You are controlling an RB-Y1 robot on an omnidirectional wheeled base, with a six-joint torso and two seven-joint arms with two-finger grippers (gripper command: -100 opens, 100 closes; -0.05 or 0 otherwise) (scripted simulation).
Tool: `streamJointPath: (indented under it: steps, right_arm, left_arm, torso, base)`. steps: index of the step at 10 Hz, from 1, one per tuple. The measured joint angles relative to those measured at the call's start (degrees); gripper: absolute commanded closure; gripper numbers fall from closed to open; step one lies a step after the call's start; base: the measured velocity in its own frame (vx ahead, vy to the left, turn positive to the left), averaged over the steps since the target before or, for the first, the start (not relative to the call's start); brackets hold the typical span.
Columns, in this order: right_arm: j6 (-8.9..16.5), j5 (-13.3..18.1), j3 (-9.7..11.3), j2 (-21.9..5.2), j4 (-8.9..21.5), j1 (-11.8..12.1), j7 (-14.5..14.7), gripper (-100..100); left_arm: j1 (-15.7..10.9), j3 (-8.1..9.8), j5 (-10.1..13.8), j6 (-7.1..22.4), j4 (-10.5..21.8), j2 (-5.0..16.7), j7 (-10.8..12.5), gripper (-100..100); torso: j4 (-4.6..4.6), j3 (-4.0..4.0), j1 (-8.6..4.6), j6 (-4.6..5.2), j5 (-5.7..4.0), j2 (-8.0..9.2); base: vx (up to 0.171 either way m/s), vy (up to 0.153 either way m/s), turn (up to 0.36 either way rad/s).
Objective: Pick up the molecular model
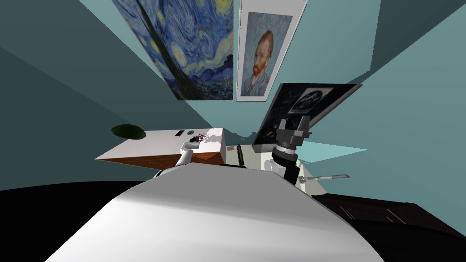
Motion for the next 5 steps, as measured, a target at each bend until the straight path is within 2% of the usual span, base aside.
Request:
streamJointPath:
  steps: [2, 4, 5]
  right_arm:
    - [0.00, 0.00, 0.00, 0.00, 0.00, 0.01, 0.00, 0]
    - [0.00, 0.00, 0.00, 0.00, 0.00, 0.00, 0.00, 0]
    - [0.00, 0.00, 0.00, 0.00, 0.00, 0.00, 0.00, 0]
  left_arm:
    - [0.16, -1.12, 0.11, 1.34, -2.13, -1.11, -0.69, 100]
    - [0.37, -2.06, -0.09, 2.75, -4.15, -2.37, -1.34, 100]
    - [0.41, -2.11, -0.13, 2.91, -4.30, -2.48, -1.38, 0]
  torso:
    - [-0.01, 0.01, -0.01, -0.09, -0.02, 0.03]
    - [-0.01, 0.01, -0.02, -0.02, -0.01, 0.04]
    - [-0.01, 0.00, -0.02, -0.02, -0.02, 0.02]
  base:
    - [-0.001, 0.003, 0.185]
    - [-0.003, 0.004, 0.042]
    - [0.000, 0.000, 0.000]
